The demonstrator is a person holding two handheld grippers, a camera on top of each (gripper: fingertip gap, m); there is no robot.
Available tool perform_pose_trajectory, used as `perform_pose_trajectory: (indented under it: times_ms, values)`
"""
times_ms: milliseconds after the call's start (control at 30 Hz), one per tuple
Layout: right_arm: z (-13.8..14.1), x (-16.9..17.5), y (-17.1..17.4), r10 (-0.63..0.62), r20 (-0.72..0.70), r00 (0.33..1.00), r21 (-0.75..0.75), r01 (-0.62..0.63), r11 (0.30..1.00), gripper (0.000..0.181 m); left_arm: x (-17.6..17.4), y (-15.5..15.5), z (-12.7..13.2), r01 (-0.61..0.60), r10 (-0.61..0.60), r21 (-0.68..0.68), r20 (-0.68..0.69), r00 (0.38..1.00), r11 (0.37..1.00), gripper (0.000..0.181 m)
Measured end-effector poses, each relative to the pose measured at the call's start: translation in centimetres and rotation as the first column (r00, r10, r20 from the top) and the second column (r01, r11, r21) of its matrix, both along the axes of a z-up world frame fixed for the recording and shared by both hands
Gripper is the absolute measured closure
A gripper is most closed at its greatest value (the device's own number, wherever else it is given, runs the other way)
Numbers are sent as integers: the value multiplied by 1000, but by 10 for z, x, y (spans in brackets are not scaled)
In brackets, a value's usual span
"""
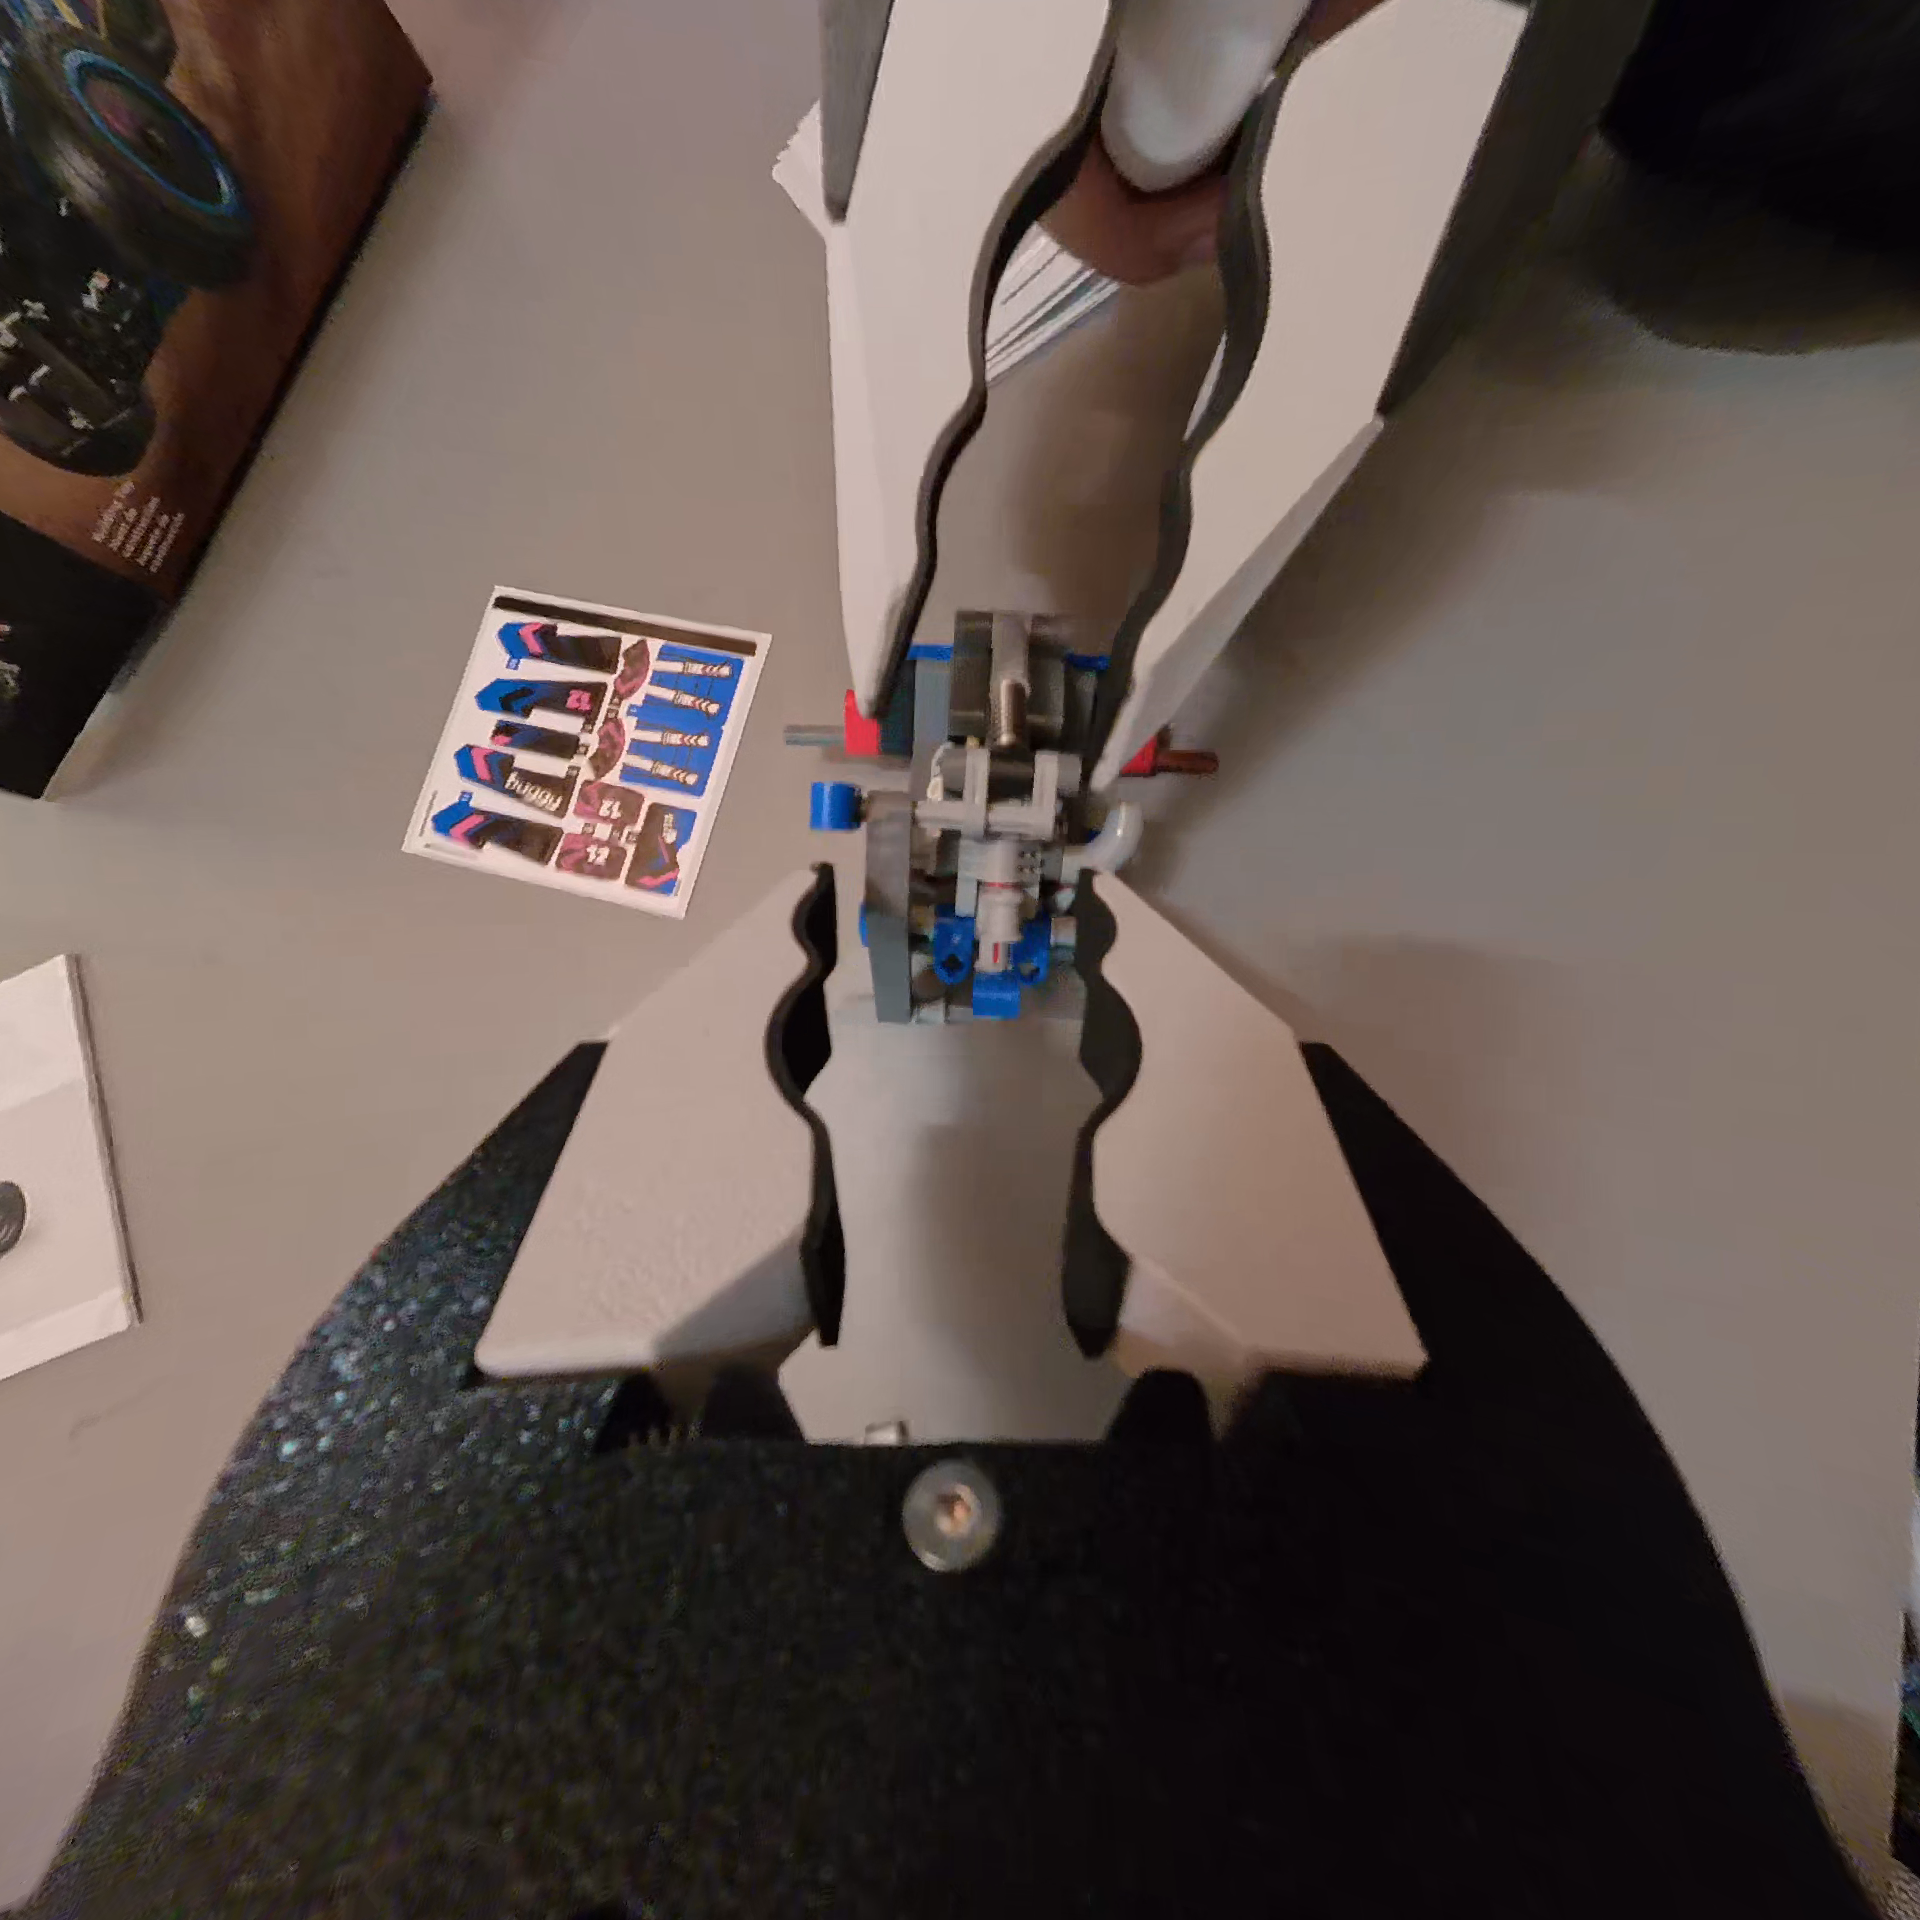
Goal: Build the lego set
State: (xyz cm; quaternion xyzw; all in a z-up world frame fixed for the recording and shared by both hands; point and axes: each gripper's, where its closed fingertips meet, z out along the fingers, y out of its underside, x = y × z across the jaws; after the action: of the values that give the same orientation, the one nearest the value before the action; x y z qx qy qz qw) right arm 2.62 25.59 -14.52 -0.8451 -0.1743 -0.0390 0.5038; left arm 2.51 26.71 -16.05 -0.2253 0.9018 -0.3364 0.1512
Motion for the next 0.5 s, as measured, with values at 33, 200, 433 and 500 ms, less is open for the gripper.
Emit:
perform_pose_trajectory:
  times_ms: [33, 200, 433, 500]
  values:
    - [0, 0, -1, 7, 0, 1000, 0, -7, 1000, 146, -1, 6, 2, -16, 16, 1, 9, 1000, 1000, 138]
    - [-4, -1, -3, 36, -24, 999, -32, -37, 999, 137, -6, 37, 19, -140, 135, -155, -47, 990, 978, 137]
    - [-7, -2, 2, 74, -25, 997, -15, -74, 997, 150, -19, 56, -2, -209, 193, -159, -106, 975, 965, 142]
    - [-9, -3, 2, 82, -45, 996, -22, -83, 996, 158, -21, 52, -7, -193, 177, -160, -108, 978, 968, 142]
